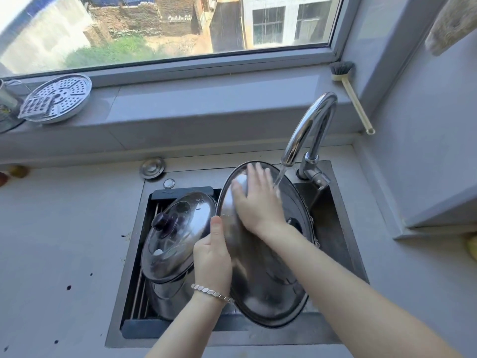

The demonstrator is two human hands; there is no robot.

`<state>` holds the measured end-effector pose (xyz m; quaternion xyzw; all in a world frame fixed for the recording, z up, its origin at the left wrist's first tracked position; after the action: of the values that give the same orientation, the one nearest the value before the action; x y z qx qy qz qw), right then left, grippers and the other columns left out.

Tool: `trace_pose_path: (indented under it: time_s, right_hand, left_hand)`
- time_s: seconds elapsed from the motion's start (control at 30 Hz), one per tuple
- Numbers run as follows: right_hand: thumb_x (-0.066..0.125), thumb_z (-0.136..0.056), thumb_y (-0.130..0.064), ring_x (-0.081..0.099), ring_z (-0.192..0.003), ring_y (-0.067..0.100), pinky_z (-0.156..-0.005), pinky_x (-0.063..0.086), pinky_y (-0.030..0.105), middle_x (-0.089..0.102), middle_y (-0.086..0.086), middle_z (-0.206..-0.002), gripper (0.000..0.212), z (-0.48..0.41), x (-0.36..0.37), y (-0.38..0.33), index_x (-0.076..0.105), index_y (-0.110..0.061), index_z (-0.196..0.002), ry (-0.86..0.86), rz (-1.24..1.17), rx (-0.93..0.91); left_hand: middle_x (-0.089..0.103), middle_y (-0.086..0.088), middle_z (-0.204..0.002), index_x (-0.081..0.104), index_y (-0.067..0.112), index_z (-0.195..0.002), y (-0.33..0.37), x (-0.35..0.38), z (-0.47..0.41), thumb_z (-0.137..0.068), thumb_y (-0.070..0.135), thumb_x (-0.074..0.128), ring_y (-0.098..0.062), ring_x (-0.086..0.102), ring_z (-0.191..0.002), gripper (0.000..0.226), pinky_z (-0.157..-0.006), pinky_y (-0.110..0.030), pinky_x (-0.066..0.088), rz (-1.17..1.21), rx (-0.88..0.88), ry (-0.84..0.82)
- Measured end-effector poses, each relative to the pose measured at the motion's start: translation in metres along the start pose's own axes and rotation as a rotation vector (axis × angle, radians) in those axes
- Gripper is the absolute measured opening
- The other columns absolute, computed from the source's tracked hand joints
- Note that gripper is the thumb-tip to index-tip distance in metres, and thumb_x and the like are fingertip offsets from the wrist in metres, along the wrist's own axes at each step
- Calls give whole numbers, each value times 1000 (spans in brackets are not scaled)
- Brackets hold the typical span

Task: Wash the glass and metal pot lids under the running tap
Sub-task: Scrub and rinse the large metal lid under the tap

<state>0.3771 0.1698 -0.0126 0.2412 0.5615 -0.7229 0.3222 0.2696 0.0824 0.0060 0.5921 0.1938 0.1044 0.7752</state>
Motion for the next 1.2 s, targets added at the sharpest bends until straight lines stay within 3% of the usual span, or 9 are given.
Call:
trace_pose_path:
  time_s: [0.1, 0.3, 0.47, 0.63, 0.73, 0.83, 0.93, 1.0, 1.2]
  right_hand:
    - [22, -98, -35, -1, -145, 26, -118, 2, 42, 5, 12, -158, 58, -9, -6, 10, 13, -7, -148, -8, -48, 158]
    - [25, -98, -35, -8, -145, 12, -117, -7, 33, -3, 1, -159, 61, 14, 11, -18, 2, -11, -149, -59, 35, -188]
    - [16, -97, -42, 33, -132, 33, -111, 25, 43, 41, 20, -139, 57, -41, 0, 75, 45, -8, -131, -117, -187, 327]
    - [24, -97, -52, 32, -135, 34, -111, 27, 44, 35, 18, -146, 66, -1, 18, 169, 28, -6, -144, -248, -410, 738]
    - [28, -97, -51, 58, -96, 32, -80, 45, 39, 58, 15, -103, 49, 32, 46, 179, 42, -15, -127, -367, -846, 826]
    - [33, -99, -39, 61, -83, 29, -73, 51, 37, 64, 17, -94, 36, 34, 46, 196, 56, -11, -103, -237, -873, 831]
    - [47, -93, -24, 60, -85, 27, -72, 49, 30, 65, 18, -104, 26, 25, 16, 216, 65, -6, -95, 31, -645, 768]
    - [48, -90, -16, 54, -82, 22, -65, 42, 28, 65, 20, -105, 23, 21, -18, 218, 67, -5, -97, 186, -515, 662]
    - [54, -89, -22, 54, -116, 30, -95, 40, 32, 62, 9, -124, 30, 15, -86, 218, 66, -12, -114, 283, -216, 533]
  left_hand:
    - [33, -8, -55, 41, 7, -55, -6, -1, 3, -95, 33, 39, -17, 29, -51, 47, -50, -25, 28, -62, 0, -13]
    - [44, -8, -57, 52, 4, -62, -6, 0, -6, -97, 29, 39, -11, 38, -48, 45, -45, -19, 34, 3, -34, 25]
    - [24, -1, -43, 29, 15, -47, 5, -9, 3, -94, 31, 40, -10, 24, -42, 51, -42, -19, 21, -68, 45, 29]
    - [21, 9, -38, 20, 18, -47, 17, -21, -3, -94, 35, 41, -5, 18, -36, 54, -39, -20, 18, -39, 48, 115]
    - [31, -4, -52, 36, 11, -55, 16, -20, -3, -96, 37, 37, -8, 26, -41, 48, -42, -21, 25, -25, 6, 138]
    - [57, -2, -84, 60, 10, -86, 3, -14, -3, -99, 32, 31, -2, 52, -73, 39, -70, -11, 40, 3, -66, 92]
    - [49, -2, -138, 45, 12, -135, -31, -10, -6, -99, 34, 30, -18, 45, -127, 44, -111, -38, 32, 23, -224, 2]
    - [55, -5, -132, 53, 17, -125, -56, -8, -4, -99, 34, 31, -24, 53, -120, 38, -105, -48, 40, 56, -352, -54]
    - [63, -12, -74, 54, 8, -83, -116, 12, 26, -99, 10, 33, -26, 56, -71, 26, -54, -36, 53, 291, -862, -88]
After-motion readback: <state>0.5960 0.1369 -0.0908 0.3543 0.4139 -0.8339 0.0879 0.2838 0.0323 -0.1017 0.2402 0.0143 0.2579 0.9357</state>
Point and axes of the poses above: each hand's wrist, its own z-axis away from the middle knuckle, its own x-axis out of the palm, y = z × x, the point moved 7 cm from there along -z, towards the middle knuckle
